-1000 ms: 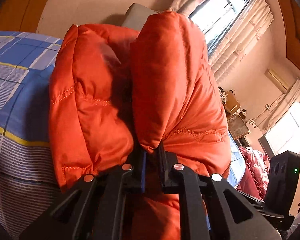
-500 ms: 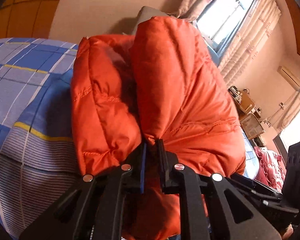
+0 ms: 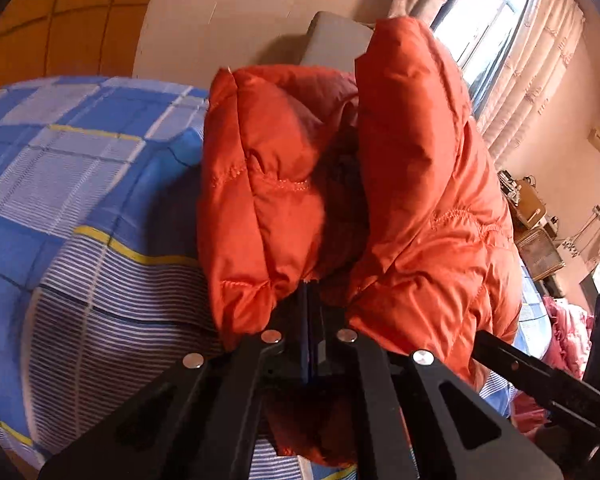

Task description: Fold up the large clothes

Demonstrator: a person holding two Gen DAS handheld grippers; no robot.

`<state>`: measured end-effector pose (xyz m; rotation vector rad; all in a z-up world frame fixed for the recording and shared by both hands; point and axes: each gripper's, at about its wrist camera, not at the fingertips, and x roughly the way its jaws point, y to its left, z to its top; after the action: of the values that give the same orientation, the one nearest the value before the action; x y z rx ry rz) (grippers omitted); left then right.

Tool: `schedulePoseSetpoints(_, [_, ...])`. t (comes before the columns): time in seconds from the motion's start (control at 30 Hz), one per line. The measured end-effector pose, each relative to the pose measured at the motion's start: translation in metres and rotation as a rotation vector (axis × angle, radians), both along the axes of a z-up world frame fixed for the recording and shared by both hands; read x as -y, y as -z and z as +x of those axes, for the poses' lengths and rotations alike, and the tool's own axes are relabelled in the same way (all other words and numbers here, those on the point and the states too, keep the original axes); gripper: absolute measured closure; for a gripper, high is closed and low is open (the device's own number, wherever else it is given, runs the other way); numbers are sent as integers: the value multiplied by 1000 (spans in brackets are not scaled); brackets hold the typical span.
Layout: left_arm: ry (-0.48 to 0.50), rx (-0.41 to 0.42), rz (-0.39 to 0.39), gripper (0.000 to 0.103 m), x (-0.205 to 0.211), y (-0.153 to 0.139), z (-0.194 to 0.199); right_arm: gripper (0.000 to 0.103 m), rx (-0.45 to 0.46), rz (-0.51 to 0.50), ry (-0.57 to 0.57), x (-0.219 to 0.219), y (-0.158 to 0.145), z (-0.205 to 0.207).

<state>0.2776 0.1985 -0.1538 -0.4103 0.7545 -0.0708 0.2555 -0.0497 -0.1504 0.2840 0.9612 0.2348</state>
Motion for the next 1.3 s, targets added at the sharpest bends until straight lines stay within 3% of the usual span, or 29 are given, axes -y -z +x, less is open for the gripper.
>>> schedulePoseSetpoints(0.13, [-11,26,2,100,-4,-9,-7,18,0,-14,-11,-4,1,1])
schedulePoseSetpoints(0.2, [-4,43,-5,89,-4,-14,-13,17,2,-23,-17,-6,2,2])
schedulePoseSetpoints(0.27, [8,73,-6,69,-1,-20,-18,16,6,-27,-21,-7,2,2])
schedulePoseSetpoints(0.33, [20,92,-12,56,-4,-24,-24,16,9,-31,-25,-8,3,2])
schedulePoseSetpoints(0.47, [52,89,-20,42,-3,-29,-19,14,14,-53,-39,-12,3,1])
schedulePoseSetpoints(0.77, [61,14,76,29,14,-25,9,13,15,-86,-37,-21,3,-3])
schedulePoseSetpoints(1.0, [52,-9,80,28,13,-7,19,13,3,-79,-40,-22,3,-2])
schedulePoseSetpoints(1.13, [48,-11,59,28,9,-2,22,13,-23,58,2,-3,4,-1])
schedulePoseSetpoints(1.23, [40,-9,28,28,5,1,23,13,-67,215,60,17,9,2])
schedulePoseSetpoints(1.3, [18,-13,-7,28,2,5,24,13,-78,236,67,20,10,4])
